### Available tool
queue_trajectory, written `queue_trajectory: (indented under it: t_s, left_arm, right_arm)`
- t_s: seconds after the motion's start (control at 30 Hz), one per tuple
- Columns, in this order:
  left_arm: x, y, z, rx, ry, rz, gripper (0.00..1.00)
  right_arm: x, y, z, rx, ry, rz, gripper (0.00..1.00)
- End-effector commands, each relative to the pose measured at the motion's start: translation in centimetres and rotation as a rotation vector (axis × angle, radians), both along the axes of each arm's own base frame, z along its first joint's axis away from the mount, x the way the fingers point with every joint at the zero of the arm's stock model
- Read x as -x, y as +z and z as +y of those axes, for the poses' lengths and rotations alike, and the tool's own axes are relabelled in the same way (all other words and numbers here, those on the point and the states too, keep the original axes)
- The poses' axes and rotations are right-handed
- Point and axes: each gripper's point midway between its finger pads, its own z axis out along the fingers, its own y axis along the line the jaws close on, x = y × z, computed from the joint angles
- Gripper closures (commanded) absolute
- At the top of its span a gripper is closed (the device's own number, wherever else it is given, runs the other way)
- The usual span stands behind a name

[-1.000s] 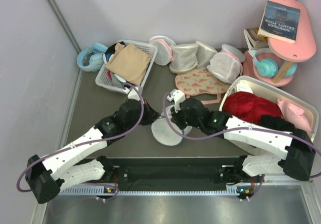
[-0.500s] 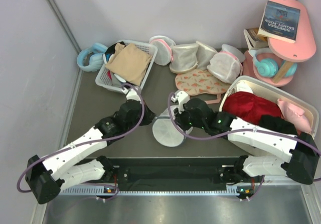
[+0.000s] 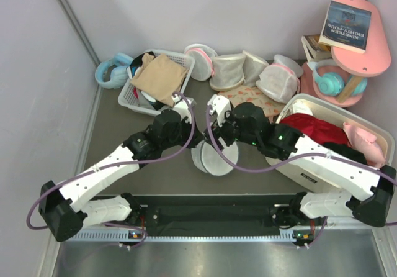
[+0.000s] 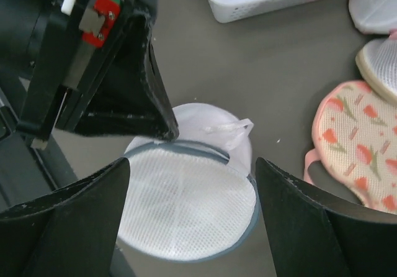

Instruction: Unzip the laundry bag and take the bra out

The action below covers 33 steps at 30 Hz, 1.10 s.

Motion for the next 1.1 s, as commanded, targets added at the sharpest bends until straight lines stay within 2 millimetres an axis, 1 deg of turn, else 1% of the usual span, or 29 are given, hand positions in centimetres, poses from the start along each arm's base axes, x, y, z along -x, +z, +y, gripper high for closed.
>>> queue_trajectory:
  t_s: [0.0, 0.03, 0.07, 0.1, 0.13, 0.17, 0.2, 0.23, 0.27, 0.3, 0.33, 0.43, 0.5, 0.53, 0.57, 0.6, 0.63, 0.67, 0.7, 0.77, 0.8, 0.87, 0.9, 0.97, 1.0, 1.03, 1.07]
  left_arm:
    - [-0.4, 3.5, -1.7, 0.065, -0.089, -0.098, 1.0]
    - [-0.4, 3.6, -1.7, 0.065, -0.092, -0.101, 1.0]
    - [-0.4, 3.7, -1.7, 0.065, -0.096, -0.103, 1.0]
    - [-0.3, 3.5, -1.7, 0.059, -0.102, -0.103, 1.0]
    - [-0.3, 3.6, -1.7, 0.058, -0.101, -0.105, 1.0]
    - [-0.3, 3.5, -1.4, 0.049, -0.093, -0.109, 1.0]
    - [-0.3, 3.5, -1.3, 0.044, -0.091, -0.11, 1.0]
    - [-0.3, 3.4, -1.1, 0.036, -0.087, -0.111, 1.0]
    - [-0.3, 3.4, -1.0, 0.033, -0.084, -0.112, 1.0]
    - [-0.2, 3.6, -0.8, 0.034, -0.083, -0.117, 1.0]
    - [-0.1, 3.9, -0.7, 0.036, -0.087, -0.129, 1.0]
    - [0.3, 4.2, -0.7, 0.041, -0.111, -0.141, 1.0]
    - [0.5, 4.2, -1.0, 0.043, -0.133, -0.142, 1.0]
    - [0.5, 4.1, -1.0, 0.041, -0.133, -0.141, 1.0]
    - [0.5, 4.2, -1.0, 0.042, -0.135, -0.141, 1.0]
    - [0.5, 4.2, -1.0, 0.041, -0.137, -0.141, 1.0]
    - [0.5, 4.1, -1.0, 0.038, -0.139, -0.144, 1.0]
    - [0.5, 4.2, -0.9, 0.039, -0.137, -0.146, 1.0]
    - [0.3, 4.3, -0.9, 0.038, -0.131, -0.151, 1.0]
    - [0.2, 4.3, -0.7, 0.033, -0.123, -0.153, 1.0]
    - [0.1, 4.3, -0.5, 0.029, -0.114, -0.154, 1.0]
    - [-0.3, 4.3, 0.0, 0.023, -0.085, -0.157, 1.0]
    - [-0.4, 4.2, 0.2, 0.017, -0.073, -0.153, 1.0]
    - [-0.8, 4.0, 0.8, 0.013, -0.023, -0.148, 1.0]
    - [-0.9, 3.9, 1.0, 0.011, -0.009, -0.144, 1.0]
    - [-0.9, 4.0, 1.1, 0.023, 0.008, -0.136, 1.0]
    - [-1.3, 3.8, 1.7, 0.013, 0.052, -0.134, 1.0]
  right_arm:
    - [-1.3, -0.6, 1.5, 0.062, 0.093, -0.09, 0.19]
    - [-1.6, -0.5, 2.0, 0.046, 0.105, -0.11, 0.19]
    - [-1.5, -1.5, 2.1, 0.051, 0.124, -0.104, 0.19]
    - [-1.7, -1.7, 2.2, 0.045, 0.137, -0.118, 0.18]
    - [-1.7, -1.3, 2.8, 0.004, 0.16, -0.133, 0.18]
    - [-2.0, -1.8, 2.6, -0.033, 0.191, -0.128, 0.18]
    - [-2.8, -1.5, 2.2, -0.059, 0.18, -0.132, 0.18]
    - [-2.9, -1.4, 2.0, -0.078, 0.187, -0.125, 0.18]
    - [-2.5, -1.2, 2.1, -0.103, 0.228, -0.111, 0.17]
    - [-3.1, -1.2, 1.6, -0.114, 0.226, -0.106, 0.17]
    - [-3.1, -1.1, 1.7, -0.117, 0.242, -0.109, 0.17]
    - [-2.8, -1.4, 1.8, -0.112, 0.293, -0.105, 0.17]
    - [-2.3, -1.9, 2.3, -0.115, 0.341, -0.077, 0.17]
    - [-2.3, -1.7, 2.6, -0.119, 0.359, -0.076, 0.17]
    - [-1.5, -2.2, 2.9, -0.119, 0.399, -0.041, 0.18]
    - [-1.3, -2.7, 3.2, -0.114, 0.417, -0.015, 0.19]
    - [-1.1, -2.6, 3.4, -0.118, 0.433, -0.005, 0.19]
    - [-0.4, -3.0, 3.6, -0.123, 0.47, 0.029, 0.2]
    - [-0.1, -3.5, 3.8, -0.117, 0.486, 0.056, 0.23]
    - [0.3, -3.8, 3.8, -0.111, 0.509, 0.084, 0.3]
    - [0.6, -4.5, 3.6, -0.092, 0.511, 0.108, 0.41]
    - [0.6, -4.9, 3.3, -0.077, 0.496, 0.117, 0.54]
    - [0.7, -5.1, 3.0, -0.074, 0.49, 0.119, 0.66]
    - [0.3, -5.3, 2.7, -0.062, 0.445, 0.13, 0.79]
    - [0.3, -5.8, 2.4, -0.045, 0.427, 0.158, 1.0]
    - [0.1, -6.1, 2.2, -0.03, 0.398, 0.174, 1.0]
    - [-0.3, -6.5, 1.9, -0.014, 0.366, 0.185, 1.0]
